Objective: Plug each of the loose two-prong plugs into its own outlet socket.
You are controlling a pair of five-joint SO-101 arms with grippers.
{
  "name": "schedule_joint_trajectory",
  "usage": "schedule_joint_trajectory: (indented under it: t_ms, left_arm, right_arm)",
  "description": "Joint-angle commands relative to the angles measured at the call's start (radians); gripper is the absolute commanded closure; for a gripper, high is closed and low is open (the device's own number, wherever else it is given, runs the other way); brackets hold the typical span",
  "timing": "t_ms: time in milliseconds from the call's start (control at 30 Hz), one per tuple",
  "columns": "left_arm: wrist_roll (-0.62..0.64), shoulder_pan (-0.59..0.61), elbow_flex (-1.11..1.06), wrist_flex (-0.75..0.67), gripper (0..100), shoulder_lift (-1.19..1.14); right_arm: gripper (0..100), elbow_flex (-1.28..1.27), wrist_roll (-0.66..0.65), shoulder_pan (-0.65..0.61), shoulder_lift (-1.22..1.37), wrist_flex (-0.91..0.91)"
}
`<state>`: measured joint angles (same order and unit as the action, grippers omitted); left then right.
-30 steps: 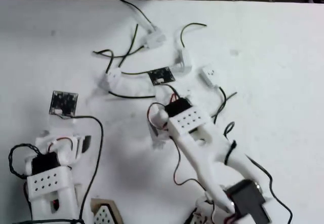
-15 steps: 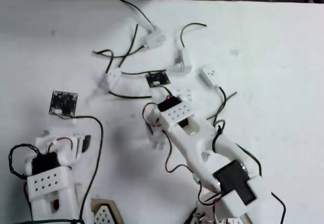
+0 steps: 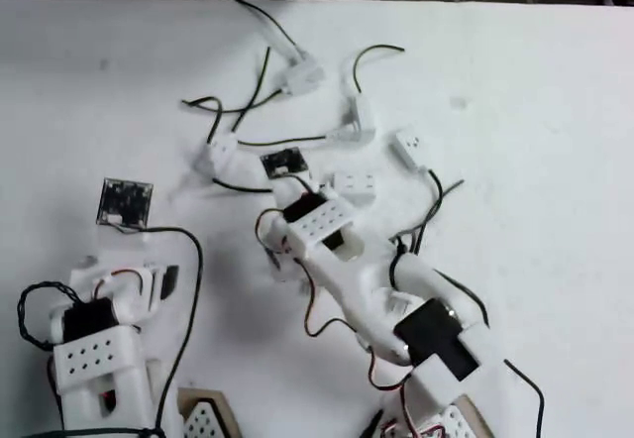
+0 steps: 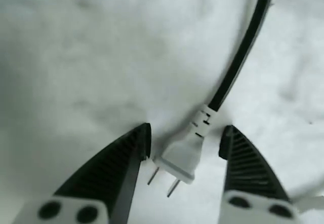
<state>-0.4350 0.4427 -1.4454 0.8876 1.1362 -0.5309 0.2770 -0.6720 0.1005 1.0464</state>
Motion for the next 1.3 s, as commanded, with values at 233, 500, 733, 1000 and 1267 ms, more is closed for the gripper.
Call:
schedule_joint_trajectory:
  t_ms: [233,500,733,1000,1267]
  left_arm:
    - [-0.006,0.008,0.005,-0.017,71,0.018]
    - [-0.006,0.008,0.003,-0.017,71,0.018]
    - [-0.008,0.008,0.003,-0.017,71,0.018]
    - [-0.008,0.008,0.003,-0.017,71,0.018]
    - [-0.008,0.008,0.003,-0.017,71,0.018]
  right_arm:
    - [91.9,0.048,-0.037,-0.015,-0.028,-0.004]
    - [98.1,0.054,-0.299,0.068,-0.197,0.050]
    - [84.1,0.049,-0.417,0.120,-0.222,0.140]
    - [83.5,0.048,-0.422,0.130,-0.222,0.165]
    - [84.0,-0.015,-0.427,0.140,-0.189,0.159]
